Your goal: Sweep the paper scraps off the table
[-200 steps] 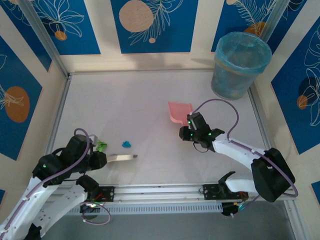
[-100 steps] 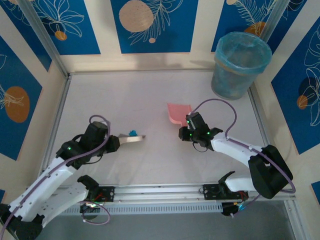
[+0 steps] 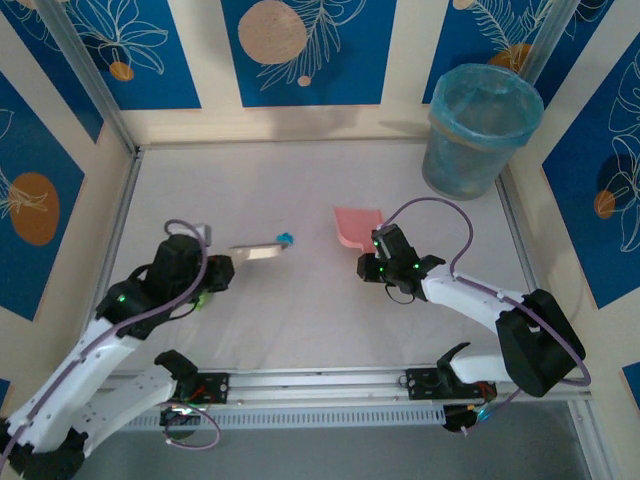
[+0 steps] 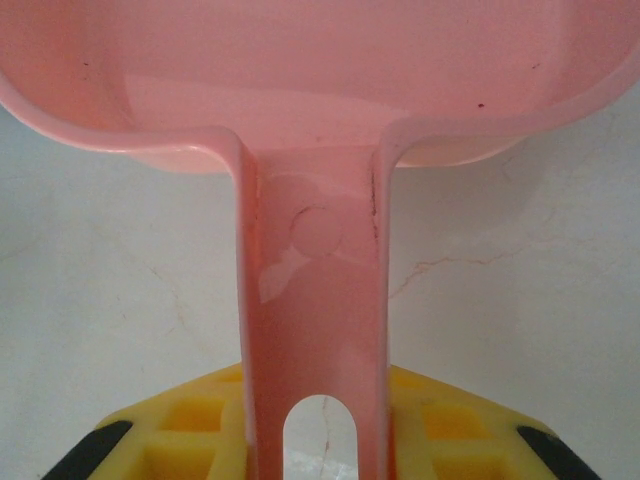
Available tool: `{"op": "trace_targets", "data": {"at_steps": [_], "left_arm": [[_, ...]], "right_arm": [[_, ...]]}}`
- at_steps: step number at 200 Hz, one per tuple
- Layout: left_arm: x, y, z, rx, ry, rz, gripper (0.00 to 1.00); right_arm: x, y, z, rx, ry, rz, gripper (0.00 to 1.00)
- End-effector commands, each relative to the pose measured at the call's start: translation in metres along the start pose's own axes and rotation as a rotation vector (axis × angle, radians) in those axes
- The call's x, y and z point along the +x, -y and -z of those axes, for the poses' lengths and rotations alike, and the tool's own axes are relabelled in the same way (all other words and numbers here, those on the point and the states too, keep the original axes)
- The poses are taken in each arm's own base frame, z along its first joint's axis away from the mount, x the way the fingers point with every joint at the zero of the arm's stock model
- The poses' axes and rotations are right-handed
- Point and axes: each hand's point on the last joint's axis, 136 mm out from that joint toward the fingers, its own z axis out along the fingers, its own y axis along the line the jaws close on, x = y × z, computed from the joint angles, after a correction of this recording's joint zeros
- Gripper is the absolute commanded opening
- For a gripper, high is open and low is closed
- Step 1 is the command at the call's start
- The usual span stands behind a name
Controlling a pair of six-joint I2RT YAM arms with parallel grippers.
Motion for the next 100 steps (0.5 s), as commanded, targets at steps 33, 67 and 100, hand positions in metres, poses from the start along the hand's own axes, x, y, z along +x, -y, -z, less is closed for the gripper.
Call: {"op": "trace_targets", "data": {"at_steps": [33,67,100], "left_arm": [[0.026,-0.079,0.072,-0.191,0.114,0.157,0.00],[0.039,-0.110,0.095,-0.200,0.221,0.292,0.00],[0.051,-0.111,0.091,-0.198,0.170,0.310,0.00]], "right_arm": [[-0.010,-0.011,0.001,-0.036,0.009,0.009,0.00],[-0.008,-0.009,0.000,-0.030,0.004,0.006,0.00],[-0.008,-0.006,-0.001,-0.015,0.008,0.003,0.00]]}}
